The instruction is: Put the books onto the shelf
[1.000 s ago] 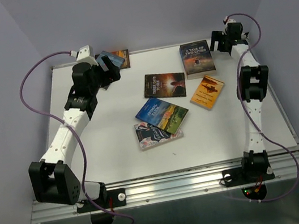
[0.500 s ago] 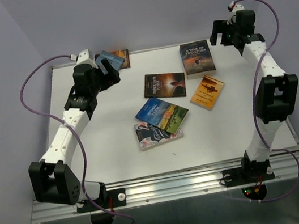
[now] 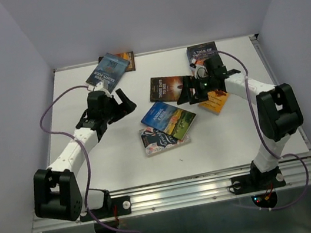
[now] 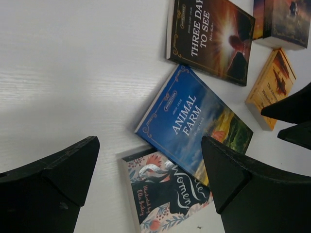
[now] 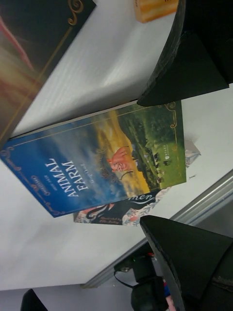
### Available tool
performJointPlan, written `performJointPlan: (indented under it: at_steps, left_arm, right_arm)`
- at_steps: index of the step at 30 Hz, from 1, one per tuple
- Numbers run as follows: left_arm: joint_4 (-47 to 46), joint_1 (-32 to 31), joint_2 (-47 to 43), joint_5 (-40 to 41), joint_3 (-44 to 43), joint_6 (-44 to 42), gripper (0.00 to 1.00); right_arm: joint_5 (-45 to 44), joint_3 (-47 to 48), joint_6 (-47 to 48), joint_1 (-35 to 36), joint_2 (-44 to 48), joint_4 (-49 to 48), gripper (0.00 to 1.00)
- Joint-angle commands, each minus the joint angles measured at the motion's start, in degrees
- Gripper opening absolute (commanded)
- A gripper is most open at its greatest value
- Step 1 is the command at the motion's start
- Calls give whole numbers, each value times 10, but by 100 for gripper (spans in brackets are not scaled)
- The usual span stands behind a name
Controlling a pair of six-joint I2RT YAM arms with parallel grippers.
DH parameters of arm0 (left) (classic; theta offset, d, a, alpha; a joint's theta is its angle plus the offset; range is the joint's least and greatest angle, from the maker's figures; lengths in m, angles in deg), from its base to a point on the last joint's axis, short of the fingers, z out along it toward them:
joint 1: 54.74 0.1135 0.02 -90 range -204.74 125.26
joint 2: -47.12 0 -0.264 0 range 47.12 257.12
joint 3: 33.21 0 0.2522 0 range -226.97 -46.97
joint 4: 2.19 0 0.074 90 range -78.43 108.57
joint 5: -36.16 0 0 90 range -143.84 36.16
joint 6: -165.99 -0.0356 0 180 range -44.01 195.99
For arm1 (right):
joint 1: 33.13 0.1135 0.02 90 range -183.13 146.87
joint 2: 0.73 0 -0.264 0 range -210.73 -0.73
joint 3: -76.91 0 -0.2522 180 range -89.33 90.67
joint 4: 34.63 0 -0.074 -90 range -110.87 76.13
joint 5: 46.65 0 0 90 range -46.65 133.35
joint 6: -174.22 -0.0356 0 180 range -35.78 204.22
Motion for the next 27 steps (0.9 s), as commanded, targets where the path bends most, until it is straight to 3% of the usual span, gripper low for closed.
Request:
performJointPlan:
  at_steps: [1,13,21,27]
  left_arm:
    - [-62,-20,-21,-48,17,14,99]
    - [-78,-39,-17,-54,21,23,99]
    - [-88,-46,-17,-46,25,31,99]
    - [-89,-51,-5,-43,20,38,99]
  right_arm:
    - [63,-34,-22,-9,4,-17,100]
    - [78,-56,8,-9,-61,-21,100]
    - [21,-17,33,-9,-79,-14,100]
    - [27,12,41,-9,-102,-3,100]
